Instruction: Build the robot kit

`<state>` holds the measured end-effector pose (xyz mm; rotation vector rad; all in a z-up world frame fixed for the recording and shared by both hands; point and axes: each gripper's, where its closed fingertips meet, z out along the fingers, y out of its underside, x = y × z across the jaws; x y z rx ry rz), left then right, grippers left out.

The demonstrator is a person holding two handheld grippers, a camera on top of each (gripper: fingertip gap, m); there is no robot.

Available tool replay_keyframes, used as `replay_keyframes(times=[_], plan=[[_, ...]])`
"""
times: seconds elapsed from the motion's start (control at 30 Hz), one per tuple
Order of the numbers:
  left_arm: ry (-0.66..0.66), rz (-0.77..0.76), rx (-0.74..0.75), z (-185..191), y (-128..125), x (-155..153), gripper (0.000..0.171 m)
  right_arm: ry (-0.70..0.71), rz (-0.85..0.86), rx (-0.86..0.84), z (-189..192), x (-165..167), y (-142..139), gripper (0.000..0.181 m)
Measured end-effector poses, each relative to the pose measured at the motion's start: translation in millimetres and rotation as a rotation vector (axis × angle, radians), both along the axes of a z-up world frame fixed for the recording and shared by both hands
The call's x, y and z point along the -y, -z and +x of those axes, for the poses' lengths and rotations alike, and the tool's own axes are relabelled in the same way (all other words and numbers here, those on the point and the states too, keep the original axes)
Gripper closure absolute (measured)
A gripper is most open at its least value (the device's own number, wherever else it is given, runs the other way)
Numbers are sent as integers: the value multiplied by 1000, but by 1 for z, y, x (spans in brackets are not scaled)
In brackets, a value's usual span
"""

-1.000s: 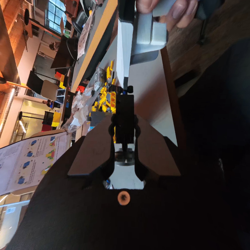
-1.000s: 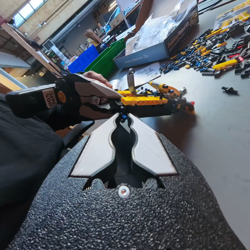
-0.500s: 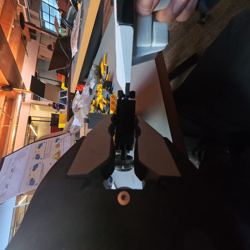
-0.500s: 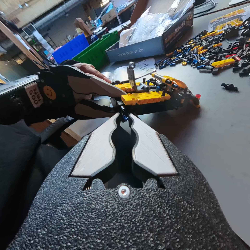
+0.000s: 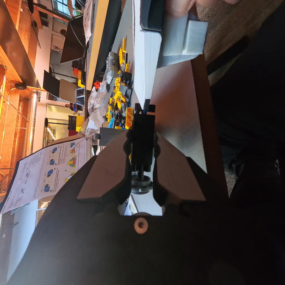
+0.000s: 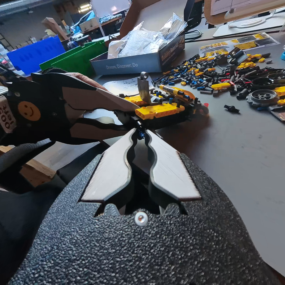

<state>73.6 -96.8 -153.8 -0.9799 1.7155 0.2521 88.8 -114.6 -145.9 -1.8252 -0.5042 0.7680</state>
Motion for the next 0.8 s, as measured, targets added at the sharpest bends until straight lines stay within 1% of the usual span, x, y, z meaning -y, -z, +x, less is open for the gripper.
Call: replay_keyframes(times=[0.03,0.13,0.17,0.23,0.3,0.4,0.43,0.5,0.63,0.73,0.8], plan=[[10,-5,6,0,0,1,151,-24,-5,-8,-1,0,1,172],[15,-8,11,2,0,3,151,-153,-70,-109,-2,1,1,173],[-4,6,0,-1,2,0,151,-185,-80,-119,-3,1,2,173],[-13,1,11,-4,2,-4,151,-193,-79,-114,-7,-2,4,173],[-2,-12,31,-6,-1,-1,150,-201,-72,-142,-11,-4,2,173],[9,8,17,-5,2,-3,149,-285,-125,-211,-11,-1,1,173],[8,-2,23,-3,1,-5,149,-283,-140,-202,-10,-2,2,173],[-3,-25,43,-1,-5,-9,149,-252,-113,-138,-8,-4,0,172],[-12,-69,102,-6,-24,-16,149,-176,18,-1,4,2,-19,147],[6,-183,220,-12,-42,-11,149,-153,109,4,16,12,-42,148],[45,-271,318,-17,-56,-4,149,-143,133,13,23,14,-47,147]])
